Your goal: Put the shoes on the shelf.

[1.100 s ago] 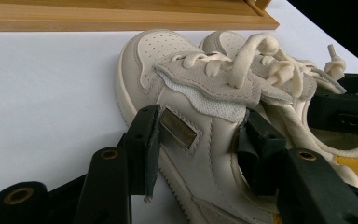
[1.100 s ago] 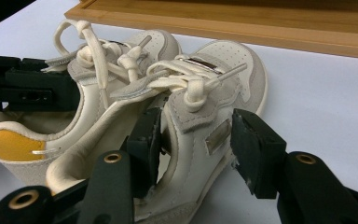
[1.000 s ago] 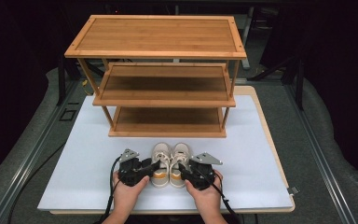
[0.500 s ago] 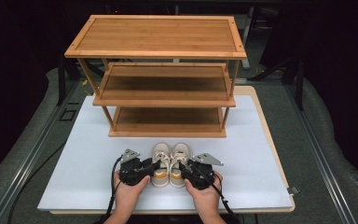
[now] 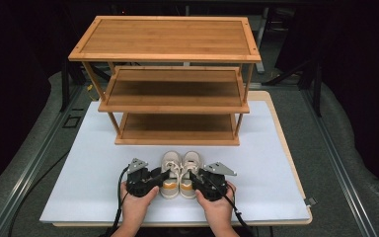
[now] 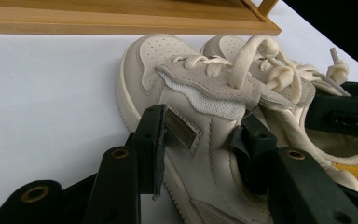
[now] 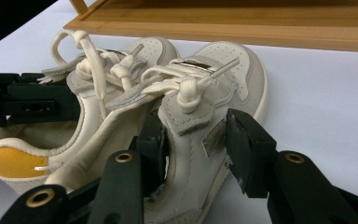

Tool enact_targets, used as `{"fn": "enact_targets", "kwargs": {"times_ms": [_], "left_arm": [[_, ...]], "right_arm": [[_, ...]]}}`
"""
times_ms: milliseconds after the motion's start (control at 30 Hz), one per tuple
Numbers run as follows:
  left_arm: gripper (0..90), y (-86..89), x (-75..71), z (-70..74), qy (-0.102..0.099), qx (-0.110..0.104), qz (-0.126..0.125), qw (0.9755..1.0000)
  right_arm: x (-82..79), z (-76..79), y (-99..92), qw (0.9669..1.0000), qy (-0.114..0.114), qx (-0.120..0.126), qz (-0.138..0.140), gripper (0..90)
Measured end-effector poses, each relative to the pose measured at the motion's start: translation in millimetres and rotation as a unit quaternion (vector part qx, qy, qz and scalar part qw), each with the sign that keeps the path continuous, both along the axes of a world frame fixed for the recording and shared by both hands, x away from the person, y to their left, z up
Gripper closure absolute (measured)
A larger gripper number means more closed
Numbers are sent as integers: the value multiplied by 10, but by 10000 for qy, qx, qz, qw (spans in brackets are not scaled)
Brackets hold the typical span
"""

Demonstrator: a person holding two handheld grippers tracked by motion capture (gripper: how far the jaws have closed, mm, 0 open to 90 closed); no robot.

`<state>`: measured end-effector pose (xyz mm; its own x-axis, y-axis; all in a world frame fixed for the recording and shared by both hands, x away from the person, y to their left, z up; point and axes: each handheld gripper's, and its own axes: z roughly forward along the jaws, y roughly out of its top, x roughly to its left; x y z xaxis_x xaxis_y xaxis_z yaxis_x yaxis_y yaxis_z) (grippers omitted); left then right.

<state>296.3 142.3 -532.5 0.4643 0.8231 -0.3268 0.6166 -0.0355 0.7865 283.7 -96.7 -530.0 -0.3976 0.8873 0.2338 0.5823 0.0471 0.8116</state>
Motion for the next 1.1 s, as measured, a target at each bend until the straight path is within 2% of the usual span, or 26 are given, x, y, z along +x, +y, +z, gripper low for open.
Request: {"fn": "enact_targets", "kwargs": {"times_ms": [300, 600, 733, 800, 900, 933, 1000, 1100], "left_arm": [[586, 8, 3, 64, -28, -51, 18, 10000], [586, 11, 12, 204, -121, -95, 24, 9999], [585, 1, 13, 302, -157, -94, 27, 9998], [586, 0, 11, 403, -231, -92, 20, 9997], [585, -1, 9, 475, -271, -82, 16, 9996], [586, -2, 7, 508, -297, -94, 3, 9995], [586, -2, 2, 595, -358, -109, 11, 9993], [586, 1, 0, 642, -359, -122, 11, 9993]], "right_arm": [[-1, 44, -4, 10000, -20, 38, -8, 595], [13, 175, -2, 9999, -148, 41, 16, 594], [13, 252, -13, 9998, -168, 45, 26, 594], [6, 336, -19, 9996, -270, 58, 32, 594], [0, 390, -18, 9994, -329, 59, 14, 594], [-7, 468, -22, 9993, -368, 46, 37, 594], [-8, 525, -21, 9991, -417, 47, 24, 594], [-7, 585, -24, 9990, -441, 44, 5, 593]]}}
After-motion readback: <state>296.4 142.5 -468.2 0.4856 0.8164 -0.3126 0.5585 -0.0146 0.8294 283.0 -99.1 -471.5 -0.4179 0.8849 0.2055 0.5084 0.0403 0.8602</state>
